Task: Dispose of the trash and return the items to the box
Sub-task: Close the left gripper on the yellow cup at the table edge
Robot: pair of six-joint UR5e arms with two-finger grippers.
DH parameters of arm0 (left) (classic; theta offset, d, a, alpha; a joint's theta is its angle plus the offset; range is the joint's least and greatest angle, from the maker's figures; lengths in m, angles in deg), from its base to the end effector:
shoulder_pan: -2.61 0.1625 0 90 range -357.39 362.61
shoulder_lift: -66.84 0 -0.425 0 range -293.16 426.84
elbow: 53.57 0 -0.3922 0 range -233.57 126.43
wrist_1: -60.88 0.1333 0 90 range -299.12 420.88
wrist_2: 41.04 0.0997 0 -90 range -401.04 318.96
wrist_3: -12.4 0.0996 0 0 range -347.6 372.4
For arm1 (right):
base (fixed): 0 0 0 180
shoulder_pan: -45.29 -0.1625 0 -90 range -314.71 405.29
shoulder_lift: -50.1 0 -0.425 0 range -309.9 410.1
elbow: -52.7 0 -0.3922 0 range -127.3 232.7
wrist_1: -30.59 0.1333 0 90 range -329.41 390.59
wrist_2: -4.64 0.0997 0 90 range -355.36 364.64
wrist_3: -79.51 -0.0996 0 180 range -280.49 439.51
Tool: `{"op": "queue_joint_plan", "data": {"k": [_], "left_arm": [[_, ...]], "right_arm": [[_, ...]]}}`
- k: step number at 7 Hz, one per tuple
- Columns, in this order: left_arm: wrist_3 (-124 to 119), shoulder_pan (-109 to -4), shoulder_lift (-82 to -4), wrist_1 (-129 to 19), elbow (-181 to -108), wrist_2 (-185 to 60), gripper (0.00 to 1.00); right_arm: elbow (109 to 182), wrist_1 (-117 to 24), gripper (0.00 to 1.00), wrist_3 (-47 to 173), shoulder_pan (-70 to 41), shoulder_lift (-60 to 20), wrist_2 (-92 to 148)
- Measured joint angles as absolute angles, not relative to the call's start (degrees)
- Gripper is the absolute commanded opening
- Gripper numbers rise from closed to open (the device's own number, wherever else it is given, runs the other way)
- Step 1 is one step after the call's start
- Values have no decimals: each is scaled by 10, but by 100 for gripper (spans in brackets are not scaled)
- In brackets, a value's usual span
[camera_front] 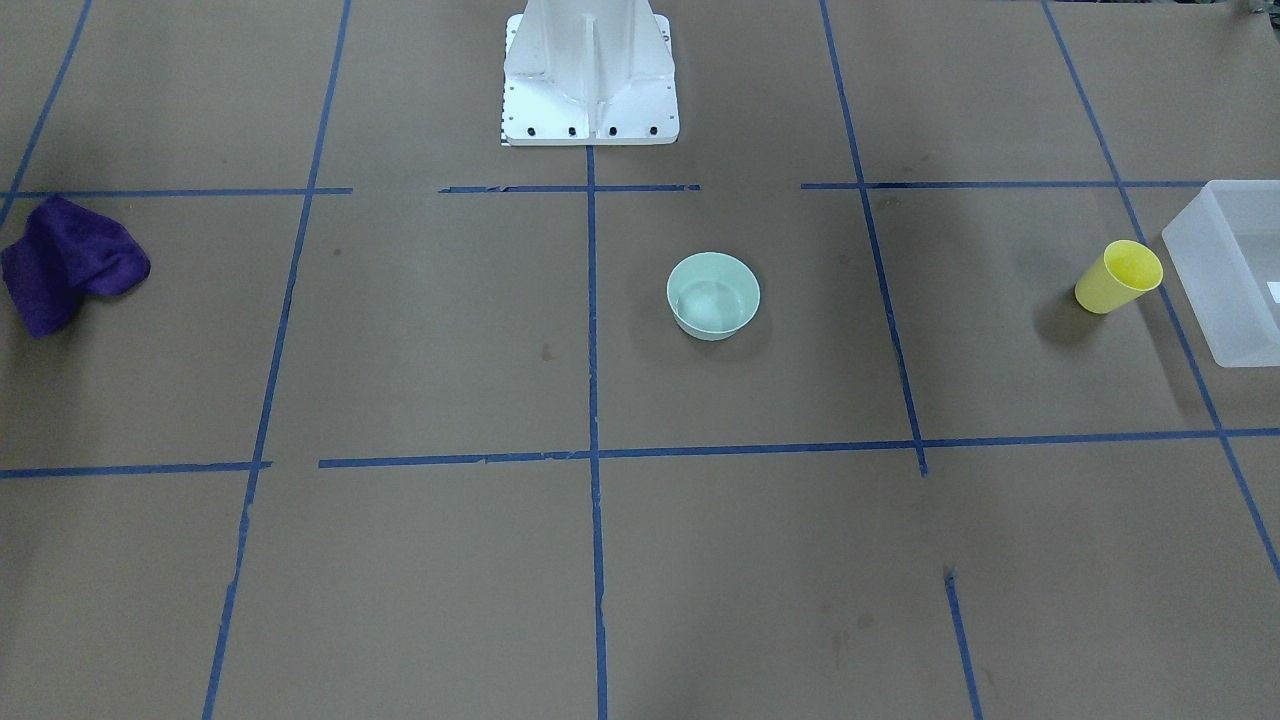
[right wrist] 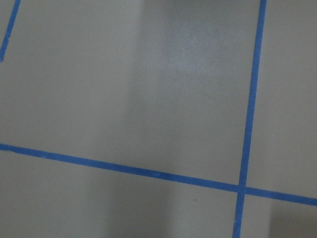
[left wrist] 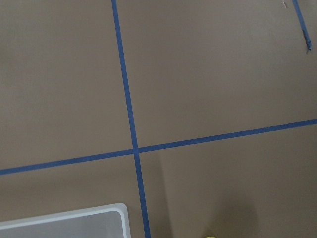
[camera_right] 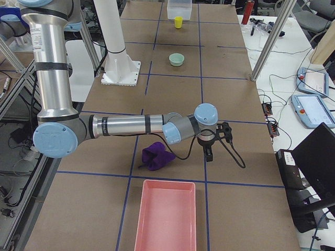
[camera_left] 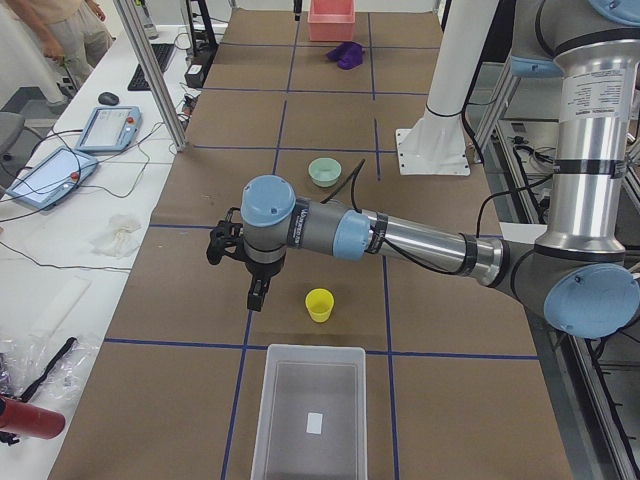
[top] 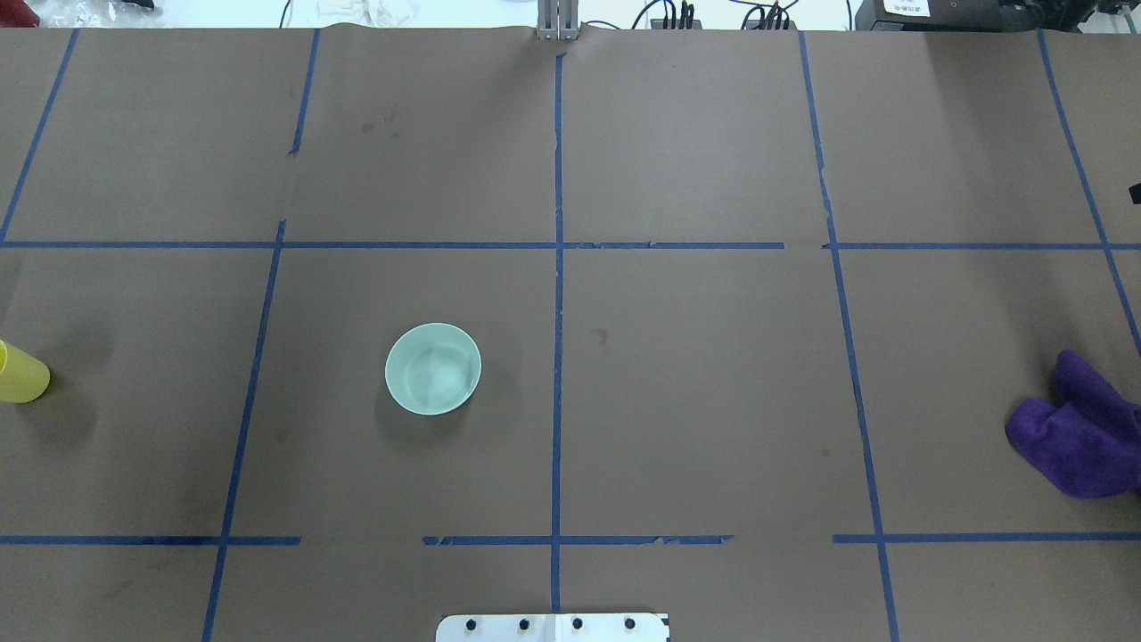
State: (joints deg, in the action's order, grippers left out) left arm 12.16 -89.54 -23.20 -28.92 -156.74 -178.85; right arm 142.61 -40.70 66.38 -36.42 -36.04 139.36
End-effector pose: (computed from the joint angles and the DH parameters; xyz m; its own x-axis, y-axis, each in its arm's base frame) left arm -0.0780 -0.4917 0.5406 0.6772 0.1374 -0.7228 0.0394 0.9742 0.2221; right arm -0.0152 -0.5426 0.5880 0.6772 -0.1513 0.7200 -0.0212 0.9742 0.2247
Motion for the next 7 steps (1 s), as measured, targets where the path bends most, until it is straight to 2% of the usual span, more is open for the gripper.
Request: {"op": "queue_joint_plan", "data": {"k": [2, 7], "left_arm": [[127, -885, -232, -298, -1579, -1779, 100], [126, -831, -226, -307, -1544, -1765, 100]], "right_arm": [[1423, -413, 100, 664, -364, -359, 1427], [1438, -419, 100, 664, -400, -363, 1444]]}}
